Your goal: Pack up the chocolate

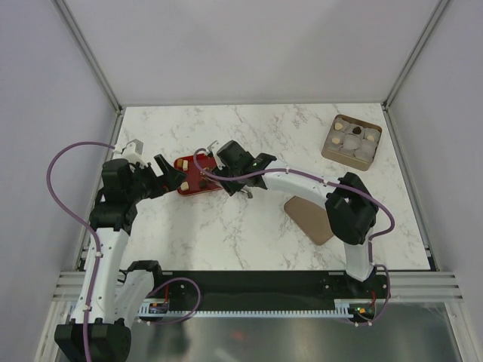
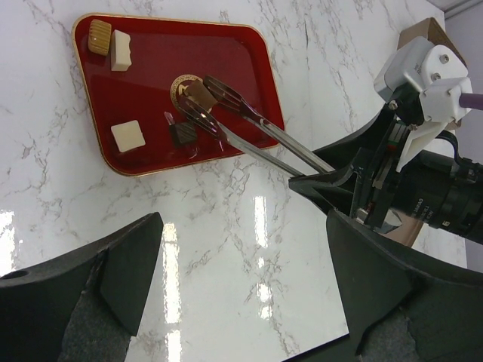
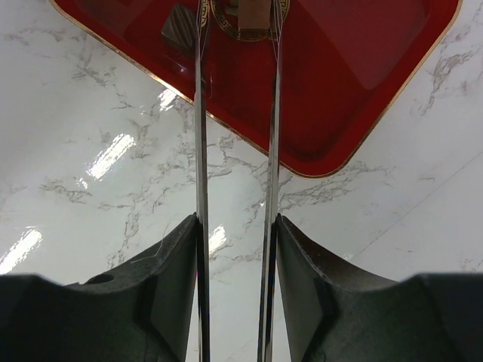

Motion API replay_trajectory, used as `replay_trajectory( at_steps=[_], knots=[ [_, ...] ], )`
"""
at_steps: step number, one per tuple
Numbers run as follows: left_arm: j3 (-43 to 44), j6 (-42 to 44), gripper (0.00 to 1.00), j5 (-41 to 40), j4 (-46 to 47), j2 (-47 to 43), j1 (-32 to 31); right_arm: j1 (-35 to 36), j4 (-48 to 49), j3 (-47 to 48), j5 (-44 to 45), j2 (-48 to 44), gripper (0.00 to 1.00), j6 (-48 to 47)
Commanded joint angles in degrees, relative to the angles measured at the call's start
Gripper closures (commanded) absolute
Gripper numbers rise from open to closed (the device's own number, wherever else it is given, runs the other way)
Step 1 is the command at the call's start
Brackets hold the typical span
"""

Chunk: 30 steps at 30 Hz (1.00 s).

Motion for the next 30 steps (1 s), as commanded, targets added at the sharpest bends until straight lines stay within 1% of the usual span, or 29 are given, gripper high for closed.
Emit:
replay_trajectory(
  at_steps=[1,6,13,19,23,27,30],
  knots=[
    [0.2,2.0,0.03,-0.5,1.2,-0.1,0.0,0.4,1.2,1.0,2.9,0.5,0.5,-0.4],
    [0.2,1.9,0.03,-0.4,1.2,-0.1,-0.1,0.7,0.8,1.9,4.0,1.3,0.51,-0.3],
    [0.2,1.9,0.03,-0.2,1.2,-0.4,-0.1,0.7,0.3,2.7,4.6,1.3,0.59,0.1],
    [0.2,1.9,0.03,-0.1,1.1,-0.1,-0.1,0.5,-0.7,3.7,4.8,0.2,0.65,0.6],
    [0.2,1.9,0.03,0.3,1.2,0.3,0.0,0.2,-1.8,4.4,4.1,-1.2,0.66,1.0],
    [0.2,1.9,0.03,0.4,1.2,0.3,-0.1,-1.6,-4.5,5.6,4.1,-2.9,0.67,1.6],
    [0.3,1.9,0.03,0.6,1.1,0.4,-0.1,-4.8,-5.9,5.8,4.0,-5.0,0.67,2.2]
  ],
)
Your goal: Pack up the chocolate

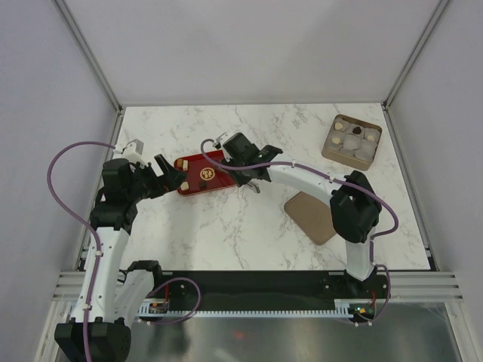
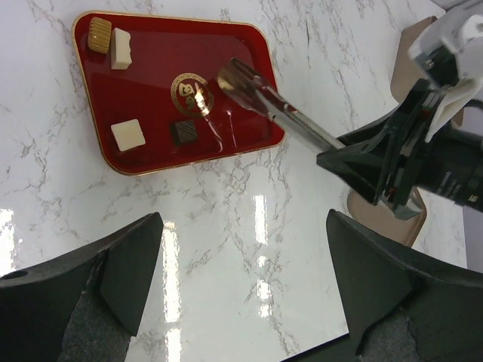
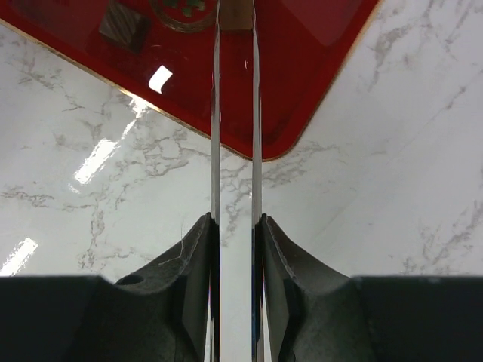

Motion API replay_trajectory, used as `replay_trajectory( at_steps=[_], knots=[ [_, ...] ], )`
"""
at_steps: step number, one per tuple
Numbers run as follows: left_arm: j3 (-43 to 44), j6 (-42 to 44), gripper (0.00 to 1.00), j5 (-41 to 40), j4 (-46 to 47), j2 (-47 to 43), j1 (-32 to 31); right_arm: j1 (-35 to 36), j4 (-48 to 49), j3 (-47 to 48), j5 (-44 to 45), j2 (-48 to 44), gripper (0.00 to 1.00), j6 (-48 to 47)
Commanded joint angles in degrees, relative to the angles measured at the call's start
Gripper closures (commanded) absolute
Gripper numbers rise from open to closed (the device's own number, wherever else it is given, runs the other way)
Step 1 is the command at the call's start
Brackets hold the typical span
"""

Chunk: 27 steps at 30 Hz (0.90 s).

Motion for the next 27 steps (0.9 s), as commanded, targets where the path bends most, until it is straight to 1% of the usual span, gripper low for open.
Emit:
replay_trajectory(
  at_steps=[1,3,7,14,20,22,25,27],
  knots=[
    [0.2,1.8,0.03,0.8,1.2,0.1,-0.1,-5.1,-1.6,3.1,0.5,-5.9,0.67,1.8],
    [0.2,1.8,0.03,1.1,1.3,0.3,-0.1,-7.5,-2.4,3.1,0.3,-7.9,0.68,2.3],
    [0.3,1.8,0.03,1.6,1.2,0.5,-0.1,-15.1,-3.2,2.5,-0.1,-11.4,0.68,3.0],
    [0.2,1.7,0.03,2.2,1.2,0.5,0.0,-25.9,-6.8,2.4,1.7,-16.2,0.68,3.5],
    [0.2,1.5,0.03,3.0,1.3,1.0,-0.1,-36.8,-8.7,1.5,4.2,-18.1,0.69,6.2],
    [0.4,1.5,0.03,3.4,1.3,1.4,-0.1,-40.6,-9.0,0.6,3.3,-18.7,0.69,7.3],
    [0.3,1.5,0.03,3.6,1.3,1.4,-0.1,-44.4,-9.1,-0.1,2.5,-19.5,0.69,8.0],
    [0.2,1.5,0.03,3.6,1.3,1.5,-0.2,-45.8,-9.5,-0.8,5.0,-19.7,0.69,8.2]
  ],
)
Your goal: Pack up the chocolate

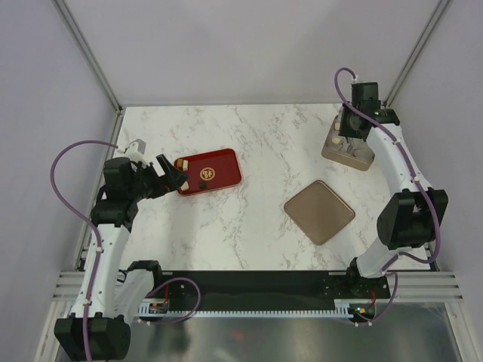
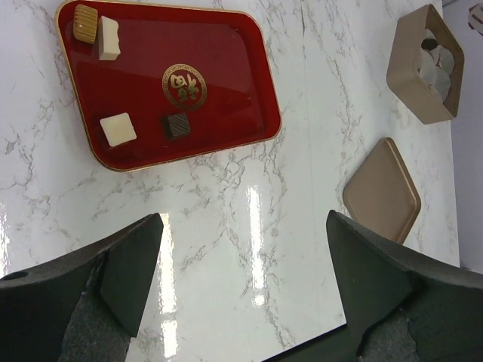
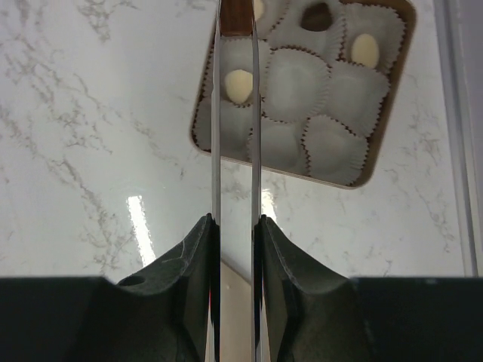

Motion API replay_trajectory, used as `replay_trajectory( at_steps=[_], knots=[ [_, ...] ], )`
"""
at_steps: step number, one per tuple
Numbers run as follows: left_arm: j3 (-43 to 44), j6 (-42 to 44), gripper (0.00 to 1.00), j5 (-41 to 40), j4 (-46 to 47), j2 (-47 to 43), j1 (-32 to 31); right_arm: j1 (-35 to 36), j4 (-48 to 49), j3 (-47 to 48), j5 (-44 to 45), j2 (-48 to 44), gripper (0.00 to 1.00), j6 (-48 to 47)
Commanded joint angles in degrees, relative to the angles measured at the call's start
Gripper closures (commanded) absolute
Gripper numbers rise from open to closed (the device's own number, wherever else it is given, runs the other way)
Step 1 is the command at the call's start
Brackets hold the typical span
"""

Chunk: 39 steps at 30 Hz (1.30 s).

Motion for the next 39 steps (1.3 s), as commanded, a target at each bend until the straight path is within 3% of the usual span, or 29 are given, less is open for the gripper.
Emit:
replay_trajectory(
  at_steps=[1,9,39],
  knots=[
    [0.2,1.5,0.03,1.6,1.3,-0.1,-0.2,-2.5,-0.7,-0.8,3.6,-3.3,0.69,1.3],
    [0.3,1.4,0.03,2.1,1.3,1.1,-0.2,-8.9,-0.6,-5.5,5.3,-3.2,0.69,1.2],
    [0.2,1.3,0.03,2.7,1.3,1.4,-0.2,-9.5,3.9,-8.5,-4.0,0.2,0.63,1.7]
  ],
)
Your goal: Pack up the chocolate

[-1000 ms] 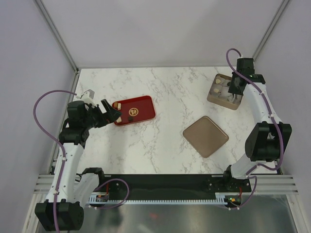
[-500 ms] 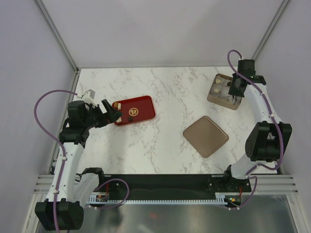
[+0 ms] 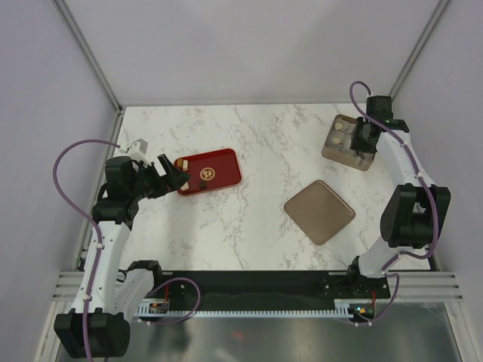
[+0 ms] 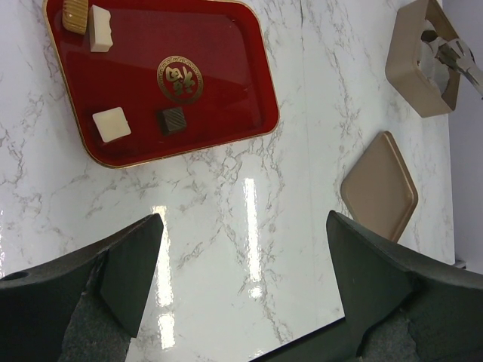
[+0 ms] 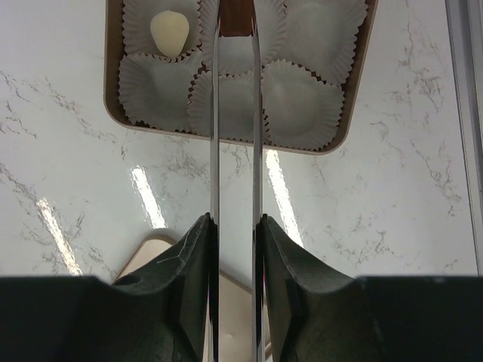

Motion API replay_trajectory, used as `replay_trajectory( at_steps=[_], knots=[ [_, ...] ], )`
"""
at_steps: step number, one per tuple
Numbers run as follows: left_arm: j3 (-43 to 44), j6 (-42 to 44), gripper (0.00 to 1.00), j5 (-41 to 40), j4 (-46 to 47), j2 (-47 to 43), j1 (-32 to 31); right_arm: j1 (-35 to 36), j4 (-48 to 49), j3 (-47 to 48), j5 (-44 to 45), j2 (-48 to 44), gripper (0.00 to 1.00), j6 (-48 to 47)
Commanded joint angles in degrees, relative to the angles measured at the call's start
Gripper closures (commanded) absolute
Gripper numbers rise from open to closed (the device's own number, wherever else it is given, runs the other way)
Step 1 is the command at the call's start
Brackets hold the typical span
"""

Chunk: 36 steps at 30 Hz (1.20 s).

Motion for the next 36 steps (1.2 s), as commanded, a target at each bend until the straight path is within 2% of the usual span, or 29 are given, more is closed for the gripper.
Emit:
replay_trajectory(
  at_steps=[1,20,24,36],
  knots=[
    [0.2,1.3,0.03,1.5,1.3,0.1,-0.1,0.0,2.9,-0.2,-1.6,0.1,0.62,0.9],
    [0.3,1.2,0.03,1.6,1.4,0.8,-0.1,0.1,4.0,-2.0,-1.8,2.0,0.58,1.4],
    [0.5,1.2,0.03,2.0,1.4,1.3,-0.1,0.1,4.0,-1.7,-1.1,2.1,0.55,1.2],
    [0.3,1.3,0.03,1.8,1.4,1.4,-0.1,0.3,4.2,1.7,-1.1,2.6,0.56,1.1]
  ],
)
